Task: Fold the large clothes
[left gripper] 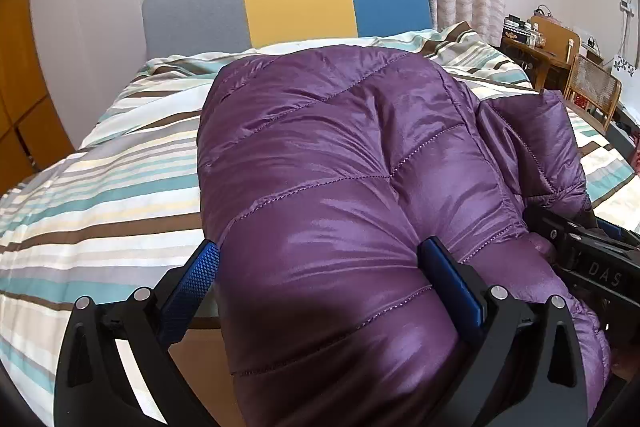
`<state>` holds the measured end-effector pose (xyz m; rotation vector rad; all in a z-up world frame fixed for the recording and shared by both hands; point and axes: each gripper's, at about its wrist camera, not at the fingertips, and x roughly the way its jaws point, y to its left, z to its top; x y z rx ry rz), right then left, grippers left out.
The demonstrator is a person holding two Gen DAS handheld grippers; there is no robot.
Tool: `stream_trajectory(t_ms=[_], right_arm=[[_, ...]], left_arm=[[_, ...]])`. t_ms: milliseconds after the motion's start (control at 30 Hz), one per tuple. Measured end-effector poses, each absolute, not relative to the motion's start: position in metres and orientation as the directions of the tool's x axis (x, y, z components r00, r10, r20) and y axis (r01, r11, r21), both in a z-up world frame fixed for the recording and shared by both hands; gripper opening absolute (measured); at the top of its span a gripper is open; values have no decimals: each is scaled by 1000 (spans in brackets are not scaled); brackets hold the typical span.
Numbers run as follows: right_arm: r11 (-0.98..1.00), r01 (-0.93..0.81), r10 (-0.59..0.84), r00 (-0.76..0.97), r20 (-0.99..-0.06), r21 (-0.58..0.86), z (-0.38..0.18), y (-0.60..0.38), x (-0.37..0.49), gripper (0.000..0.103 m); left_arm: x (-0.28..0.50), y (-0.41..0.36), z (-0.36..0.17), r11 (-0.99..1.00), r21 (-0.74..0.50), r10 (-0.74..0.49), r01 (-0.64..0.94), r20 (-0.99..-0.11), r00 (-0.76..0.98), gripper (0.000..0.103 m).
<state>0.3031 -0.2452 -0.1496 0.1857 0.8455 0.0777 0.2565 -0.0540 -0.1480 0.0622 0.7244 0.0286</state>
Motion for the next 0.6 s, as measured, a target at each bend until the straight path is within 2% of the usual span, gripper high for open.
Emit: stream_trajectory(t_ms=[167,300,500,600], right_arm=[[980,3,148,664,-733,201,-150,-243,301,101],[975,-2,168,665,-728,223,-150,-245,299,101],[936,-23,283,644,-711,352,-155,-264,299,101],[903,-37,350,640,-684,428,-156,-275,295,101]], left_arm=[[252,-58,-147,998,66,59,-21,-660,749,100],[248,-49,-144,999,-5,24,-37,-674,738,100],[228,-16,-144,944,-320,-180,-75,-695,696,100],[220,-7,-146,911,-408,-265,-56,-686,678,100]])
